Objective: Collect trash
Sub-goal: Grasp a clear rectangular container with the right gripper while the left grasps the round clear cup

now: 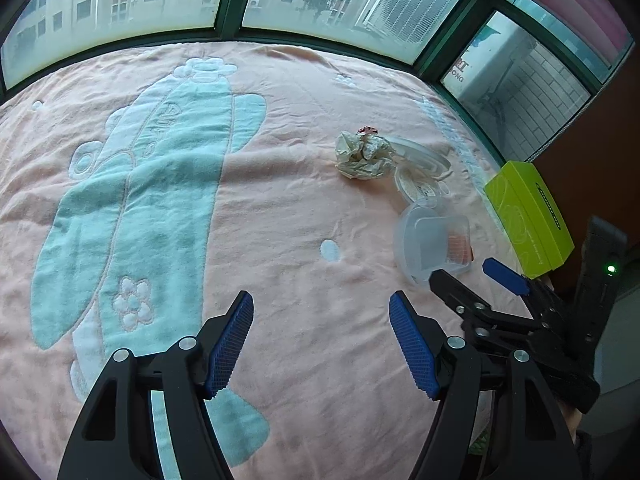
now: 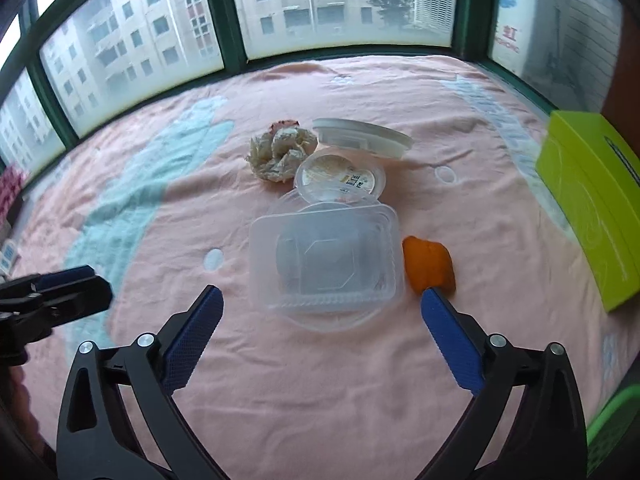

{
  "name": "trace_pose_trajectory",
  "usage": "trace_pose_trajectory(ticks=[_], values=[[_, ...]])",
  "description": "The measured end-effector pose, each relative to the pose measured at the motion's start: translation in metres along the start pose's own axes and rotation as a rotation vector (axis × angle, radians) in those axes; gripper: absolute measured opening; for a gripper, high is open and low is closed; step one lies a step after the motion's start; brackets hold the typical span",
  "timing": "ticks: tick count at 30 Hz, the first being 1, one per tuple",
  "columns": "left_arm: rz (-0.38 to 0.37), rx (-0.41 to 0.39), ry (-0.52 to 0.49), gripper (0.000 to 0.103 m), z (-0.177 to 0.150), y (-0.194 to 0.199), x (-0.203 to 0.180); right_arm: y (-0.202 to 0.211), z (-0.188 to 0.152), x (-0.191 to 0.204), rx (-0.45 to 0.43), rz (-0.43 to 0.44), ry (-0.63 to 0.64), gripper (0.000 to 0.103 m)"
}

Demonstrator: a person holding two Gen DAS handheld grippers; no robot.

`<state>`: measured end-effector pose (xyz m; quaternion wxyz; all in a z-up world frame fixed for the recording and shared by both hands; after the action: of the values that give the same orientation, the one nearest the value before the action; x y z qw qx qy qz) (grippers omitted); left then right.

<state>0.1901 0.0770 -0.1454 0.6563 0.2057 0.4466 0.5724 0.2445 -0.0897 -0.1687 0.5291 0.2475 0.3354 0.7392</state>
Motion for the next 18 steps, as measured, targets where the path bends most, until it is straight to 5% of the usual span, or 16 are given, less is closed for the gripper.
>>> trace_pose_trajectory(ticks=[11, 18], values=[[0.005, 0.024, 0.014, 0.068, 0.001, -0.014, 0.009, -0.022, 0.002, -0.003, 0.027, -0.025, 0.023, 0.097], [0.004, 0.025, 0.009, 0.068, 0.002, -0.015, 0.008, -0.019, 0.001, -0.007, 0.029, -0.012, -0.018, 0.088]])
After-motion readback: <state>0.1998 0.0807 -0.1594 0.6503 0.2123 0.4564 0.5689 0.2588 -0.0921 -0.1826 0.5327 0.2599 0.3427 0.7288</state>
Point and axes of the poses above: each gripper's, at about its wrist camera, not at the fingertips, and y roughly against the way its jaws point, x to its left, z to its top, the point moved 7 cm from there along -y, roughly the way its jaws point, and after that the axes turned 4 degrees about -x, right-handed, at the moved point
